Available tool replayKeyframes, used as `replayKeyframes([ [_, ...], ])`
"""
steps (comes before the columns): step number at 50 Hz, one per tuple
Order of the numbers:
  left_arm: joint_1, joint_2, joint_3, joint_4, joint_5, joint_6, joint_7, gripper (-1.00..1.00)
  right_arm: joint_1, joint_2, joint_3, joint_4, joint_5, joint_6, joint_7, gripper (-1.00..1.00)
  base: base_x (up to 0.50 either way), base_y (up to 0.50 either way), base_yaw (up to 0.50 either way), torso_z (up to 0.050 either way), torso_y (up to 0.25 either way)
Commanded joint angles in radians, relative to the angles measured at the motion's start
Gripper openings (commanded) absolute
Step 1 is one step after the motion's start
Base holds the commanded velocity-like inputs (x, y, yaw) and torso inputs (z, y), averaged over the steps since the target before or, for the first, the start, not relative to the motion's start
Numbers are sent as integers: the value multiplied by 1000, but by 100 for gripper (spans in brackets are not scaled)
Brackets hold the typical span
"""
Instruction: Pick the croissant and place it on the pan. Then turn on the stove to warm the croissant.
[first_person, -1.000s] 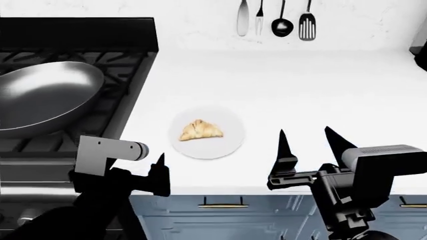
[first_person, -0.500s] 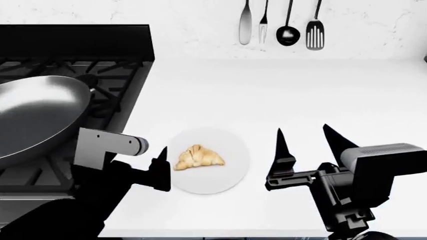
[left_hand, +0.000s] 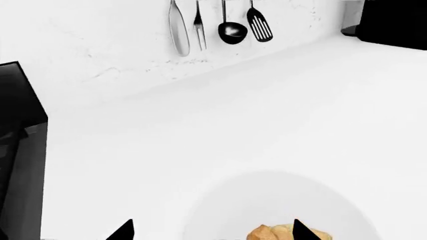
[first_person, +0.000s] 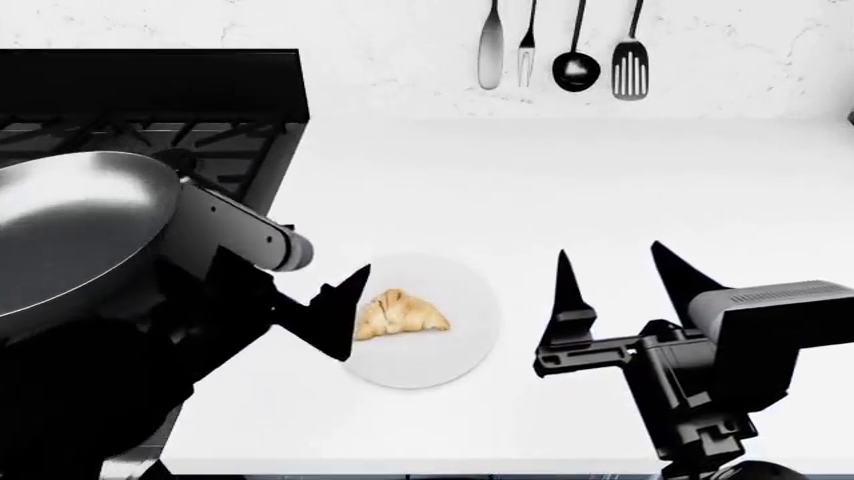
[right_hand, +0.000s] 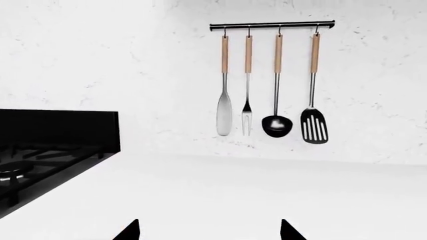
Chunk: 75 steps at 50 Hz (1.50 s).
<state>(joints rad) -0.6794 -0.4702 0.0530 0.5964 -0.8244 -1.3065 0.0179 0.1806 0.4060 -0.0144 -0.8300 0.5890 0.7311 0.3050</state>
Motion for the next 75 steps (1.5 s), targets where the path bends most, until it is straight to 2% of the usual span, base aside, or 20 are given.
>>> replayKeyframes([
  [1, -73, -29, 100, -56, -21, 4, 101, 100, 6, 8, 14, -3, 13, 9, 12, 100, 0, 0, 0, 0, 0],
  [15, -167, -16, 246, -161, 15, 6, 166, 100, -2, 10, 26, -15, 29, 15, 28, 100, 0, 0, 0, 0, 0],
  [29, -166, -14, 327, -187, 37, 13, 179, 100, -23, 17, 47, -18, 41, 1, 33, 100, 0, 0, 0, 0, 0],
  [75, -191, -10, 449, -274, 86, 66, 192, 100, -49, 22, 46, 43, 32, -68, 10, 100, 0, 0, 0, 0, 0],
])
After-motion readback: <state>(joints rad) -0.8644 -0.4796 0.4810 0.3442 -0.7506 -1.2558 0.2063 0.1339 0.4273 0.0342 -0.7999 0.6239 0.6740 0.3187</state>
